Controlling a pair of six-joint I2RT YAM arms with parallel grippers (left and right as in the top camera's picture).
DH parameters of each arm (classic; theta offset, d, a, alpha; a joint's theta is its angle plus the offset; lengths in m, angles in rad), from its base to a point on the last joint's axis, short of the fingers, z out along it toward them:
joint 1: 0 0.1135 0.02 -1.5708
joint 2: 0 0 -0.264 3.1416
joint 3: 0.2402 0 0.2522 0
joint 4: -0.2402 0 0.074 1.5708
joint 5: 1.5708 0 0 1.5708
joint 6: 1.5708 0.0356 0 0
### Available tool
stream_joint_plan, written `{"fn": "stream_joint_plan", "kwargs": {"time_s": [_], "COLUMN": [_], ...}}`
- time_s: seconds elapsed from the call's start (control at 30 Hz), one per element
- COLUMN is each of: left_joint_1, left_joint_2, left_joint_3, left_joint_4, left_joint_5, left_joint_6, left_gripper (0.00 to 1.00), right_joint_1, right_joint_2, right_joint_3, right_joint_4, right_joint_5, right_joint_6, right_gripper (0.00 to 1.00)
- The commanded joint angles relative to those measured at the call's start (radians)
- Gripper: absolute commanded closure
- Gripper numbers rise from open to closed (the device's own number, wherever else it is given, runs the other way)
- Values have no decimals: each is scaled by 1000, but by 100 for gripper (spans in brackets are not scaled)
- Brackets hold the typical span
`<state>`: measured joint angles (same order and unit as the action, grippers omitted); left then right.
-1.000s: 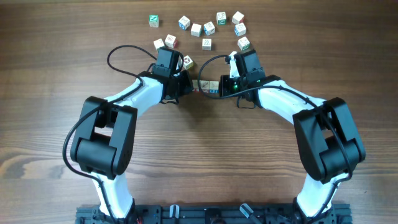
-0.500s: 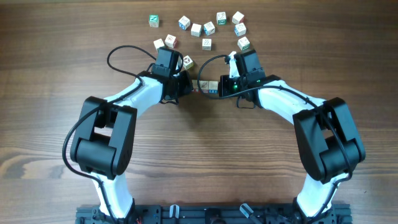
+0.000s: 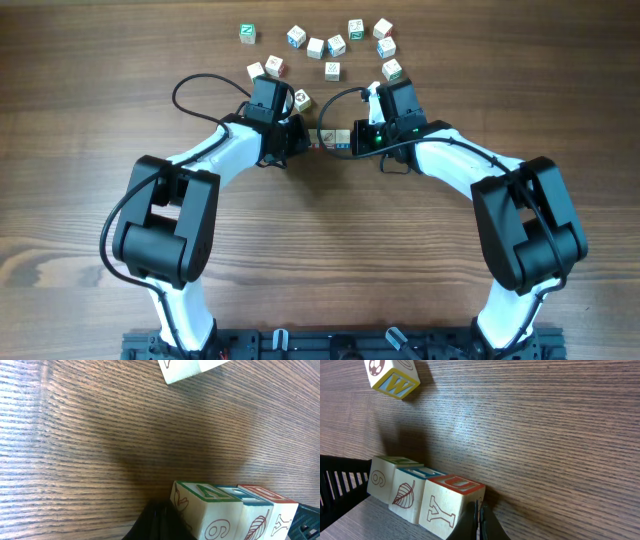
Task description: Form a horizontal line
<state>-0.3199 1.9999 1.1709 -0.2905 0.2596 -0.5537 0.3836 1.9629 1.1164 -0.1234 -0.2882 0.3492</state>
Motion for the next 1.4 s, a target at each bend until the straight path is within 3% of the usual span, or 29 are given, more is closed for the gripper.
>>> {"fn": "stream_joint_plan", "kwargs": {"time_s": [0.0, 0.7, 1.03, 1.37], "left_joint_1": [-4, -3, -1, 18], "left_joint_2": [50, 50, 49, -71], "left_joint_3": [-44, -44, -44, -44], "left_joint_4": [-21, -43, -103, -217], "left_joint_5": [-33, -56, -134, -322], "left_joint_6": [20, 23, 24, 23], "left_gripper": [94, 94, 96, 96], "right_joint_1": [3, 0, -9, -65], "right_joint_2": [-22, -22, -23, -63], "right_joint_3": [3, 3, 4, 52], "right_joint_4": [-5, -66, -89, -207], "right_joint_5": [-20, 169, 209, 245], "right_joint_6": [-5, 20, 20, 16], "right_gripper": [95, 95, 95, 96]}}
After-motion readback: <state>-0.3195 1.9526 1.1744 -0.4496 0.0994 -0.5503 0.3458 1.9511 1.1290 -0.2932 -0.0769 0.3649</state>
